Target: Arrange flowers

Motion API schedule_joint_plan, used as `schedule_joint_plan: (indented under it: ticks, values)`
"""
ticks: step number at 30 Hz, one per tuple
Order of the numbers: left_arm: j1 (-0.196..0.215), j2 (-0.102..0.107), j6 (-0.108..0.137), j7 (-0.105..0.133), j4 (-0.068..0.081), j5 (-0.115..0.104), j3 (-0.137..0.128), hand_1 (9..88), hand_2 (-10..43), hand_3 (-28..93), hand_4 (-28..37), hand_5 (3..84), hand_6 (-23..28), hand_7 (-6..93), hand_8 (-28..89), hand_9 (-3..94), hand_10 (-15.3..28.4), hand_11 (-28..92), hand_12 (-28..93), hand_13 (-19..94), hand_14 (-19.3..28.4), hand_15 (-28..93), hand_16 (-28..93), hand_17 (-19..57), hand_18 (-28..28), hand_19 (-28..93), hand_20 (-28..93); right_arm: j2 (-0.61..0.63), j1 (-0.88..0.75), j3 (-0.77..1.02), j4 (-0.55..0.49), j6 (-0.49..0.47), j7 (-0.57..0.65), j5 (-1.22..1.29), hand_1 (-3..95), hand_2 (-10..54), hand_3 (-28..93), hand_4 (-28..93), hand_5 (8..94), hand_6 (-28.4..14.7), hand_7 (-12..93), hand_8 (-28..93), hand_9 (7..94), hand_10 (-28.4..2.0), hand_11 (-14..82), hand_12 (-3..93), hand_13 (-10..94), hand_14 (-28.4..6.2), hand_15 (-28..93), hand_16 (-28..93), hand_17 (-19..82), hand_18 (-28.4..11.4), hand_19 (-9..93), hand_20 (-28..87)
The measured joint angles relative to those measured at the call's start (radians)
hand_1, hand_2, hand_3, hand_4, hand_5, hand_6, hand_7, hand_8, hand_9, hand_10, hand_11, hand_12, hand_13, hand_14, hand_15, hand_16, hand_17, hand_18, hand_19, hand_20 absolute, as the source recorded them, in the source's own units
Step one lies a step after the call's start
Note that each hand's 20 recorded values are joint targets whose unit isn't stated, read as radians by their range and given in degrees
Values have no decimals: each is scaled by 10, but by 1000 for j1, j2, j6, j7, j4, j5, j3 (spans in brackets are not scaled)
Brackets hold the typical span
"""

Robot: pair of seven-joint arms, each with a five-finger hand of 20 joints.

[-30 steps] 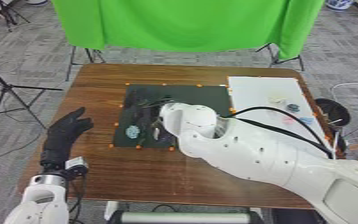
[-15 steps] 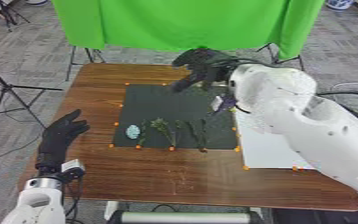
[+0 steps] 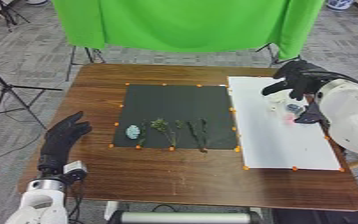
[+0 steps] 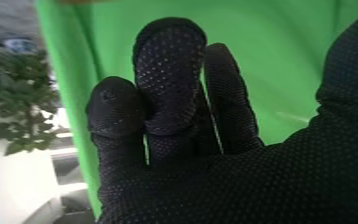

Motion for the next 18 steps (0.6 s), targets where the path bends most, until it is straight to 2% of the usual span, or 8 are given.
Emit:
schedule_joint_plan:
  ticks: [11, 18]
  values:
    - [0, -5, 0, 0, -1, 1, 8, 241, -95, 678, -283, 471, -7, 150, -84, 494, 130, 216, 135, 400, 176, 269, 13, 76, 143, 91, 195, -5, -35, -69, 74, -16, 10, -45, 271, -95, 669, -143, 509, -8, 114, -63, 580, -157, 89, 187, 809, -82, 583, 281, 533, -175, 932, 455]
    - [1, -6, -1, -1, -2, 1, 8, 240, -95, 680, -283, 472, -9, 150, -84, 494, 130, 216, 135, 400, 176, 270, 13, 75, 143, 93, 196, -13, -72, -38, 113, -16, 26, -76, 272, -95, 675, -144, 508, -7, 116, -64, 577, -156, 89, 187, 806, -81, 585, 282, 531, -176, 932, 454]
